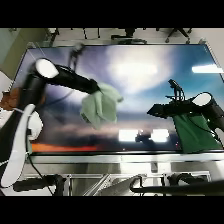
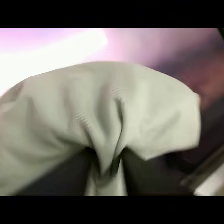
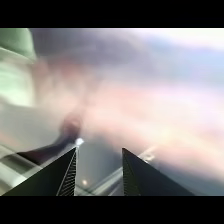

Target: Fold the shirts.

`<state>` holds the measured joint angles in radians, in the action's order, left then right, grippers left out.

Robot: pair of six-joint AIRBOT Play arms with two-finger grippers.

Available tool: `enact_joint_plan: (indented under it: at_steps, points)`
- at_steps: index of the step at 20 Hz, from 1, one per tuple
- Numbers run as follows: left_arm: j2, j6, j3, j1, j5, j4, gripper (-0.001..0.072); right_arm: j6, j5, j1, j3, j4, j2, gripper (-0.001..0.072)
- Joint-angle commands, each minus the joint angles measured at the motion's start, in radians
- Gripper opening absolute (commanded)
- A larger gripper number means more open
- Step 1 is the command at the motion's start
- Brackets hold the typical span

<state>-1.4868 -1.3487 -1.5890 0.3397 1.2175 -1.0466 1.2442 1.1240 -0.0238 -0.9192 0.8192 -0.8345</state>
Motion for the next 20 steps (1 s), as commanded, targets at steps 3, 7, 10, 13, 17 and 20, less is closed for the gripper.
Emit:
enact_joint_plan:
  at_steps: [3,7,10,13,17,20]
  points:
    - [-0.092,-0.092,-0.103,0.025,0.236,0.001,0.0673,-0.061,0.058,0.001,-0.001,-0.065,0.000,0.0326]
    - [-0.032,-0.138,-0.102,-0.076,0.385,0.000,0.0666,-0.095,0.106,0.037,0.021,-0.065,-0.021,0.0529]
    - [0.094,-0.136,0.196,-0.093,0.316,-0.002,0.0666,-0.098,0.083,0.121,0.072,-0.064,-0.063,0.0529]
    - [0.211,-0.136,0.571,-0.076,0.119,0.004,0.0666,-0.109,0.041,0.208,0.100,-0.065,-0.137,0.0529]
    - [0.245,-0.061,0.856,-0.035,-0.224,0.163,0.0666,-0.194,-0.095,0.316,0.099,-0.201,-0.246,0.0528]
    - [0.174,-0.016,0.900,0.001,-0.413,0.248,0.0666,-0.301,-0.179,0.350,0.098,-0.364,-0.324,0.0518]
